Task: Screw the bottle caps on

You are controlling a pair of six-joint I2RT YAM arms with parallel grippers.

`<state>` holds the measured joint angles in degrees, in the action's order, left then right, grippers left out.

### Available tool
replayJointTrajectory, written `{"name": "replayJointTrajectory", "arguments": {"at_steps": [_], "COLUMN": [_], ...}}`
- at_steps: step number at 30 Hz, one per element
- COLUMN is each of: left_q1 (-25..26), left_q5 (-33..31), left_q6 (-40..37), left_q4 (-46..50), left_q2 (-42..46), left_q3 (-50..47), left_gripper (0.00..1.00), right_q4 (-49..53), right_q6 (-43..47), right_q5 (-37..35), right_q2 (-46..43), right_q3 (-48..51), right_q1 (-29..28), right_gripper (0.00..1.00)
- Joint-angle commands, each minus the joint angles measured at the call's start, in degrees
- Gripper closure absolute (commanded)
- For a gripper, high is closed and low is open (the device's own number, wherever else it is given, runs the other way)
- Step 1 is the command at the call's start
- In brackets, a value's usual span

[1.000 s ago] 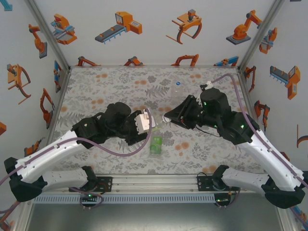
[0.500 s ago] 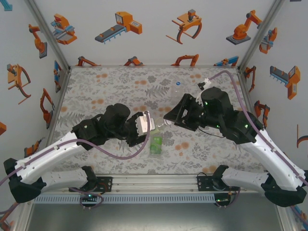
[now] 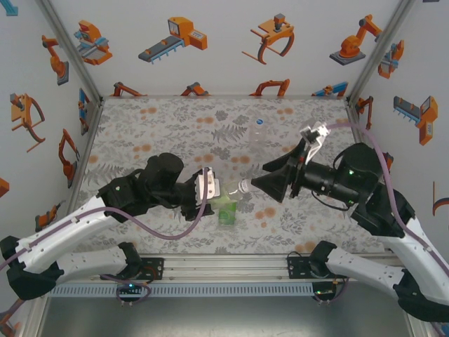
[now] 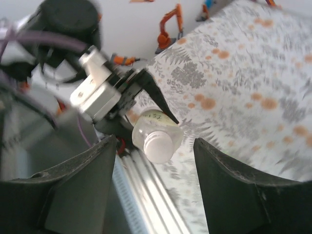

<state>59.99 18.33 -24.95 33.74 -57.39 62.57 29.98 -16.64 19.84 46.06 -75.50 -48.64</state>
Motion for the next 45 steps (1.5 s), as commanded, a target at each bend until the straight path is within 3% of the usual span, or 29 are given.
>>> {"name": "replayJointTrajectory", "arguments": {"at_steps": [1, 5, 10, 23, 28, 30, 34, 37, 41, 45], "left_q1": [0.5, 0.6, 0.6, 1.4, 1.4, 1.4, 1.6, 1.7, 1.7, 1.8], "left_q5": [5.4, 6.5, 7.0, 7.6, 7.5, 7.1, 3.3, -0.9, -3.9, -7.0], "left_q6": [-1.0, -1.0, -0.8, -0.5, -0.3, -0.1, 0.6, 1.0, 1.0, 1.3], "left_q4": [0.6, 1.9, 1.9, 1.9, 1.9, 1.9, 1.5, 0.8, -2.1, -4.6], "left_q2": [1.0, 0.5, 0.6, -0.1, -0.2, -0.2, -0.2, -0.4, -0.2, 0.0], "left_q3": [2.1, 3.1, 3.1, 3.4, 3.3, 3.3, 3.2, 3.0, 2.0, 1.2], "left_gripper": [1.0, 1.0, 1.0, 1.0, 1.0, 1.0, 1.0, 1.0, 1.0, 1.0], "right_q4": [3.2, 11.7, 13.6, 12.1, 12.0, 11.5, 7.4, 2.6, -4.7, -4.0], "right_q6": [24.3, 37.6, 43.1, 43.9, 43.4, 41.5, 28.4, 12.4, -14.0, -35.1], "right_q5": [16.9, 26.1, 24.9, 23.5, 24.0, 24.1, 21.4, 18.3, 8.0, -2.5], "right_q2": [2.5, 5.2, 6.3, 6.9, 7.2, 7.2, 7.0, 6.9, 5.0, 3.5], "right_q3": [-3.1, -6.0, -5.9, -4.7, -4.4, -4.0, -2.0, 0.6, 6.5, 9.5], "right_q1": [-0.3, -0.4, -0.4, -0.4, -0.4, -0.4, -0.4, -0.4, -0.5, -0.4], "right_gripper": [0.41, 0.37, 0.42, 0.58, 0.66, 0.74, 0.87, 0.99, 1.0, 1.0]}}
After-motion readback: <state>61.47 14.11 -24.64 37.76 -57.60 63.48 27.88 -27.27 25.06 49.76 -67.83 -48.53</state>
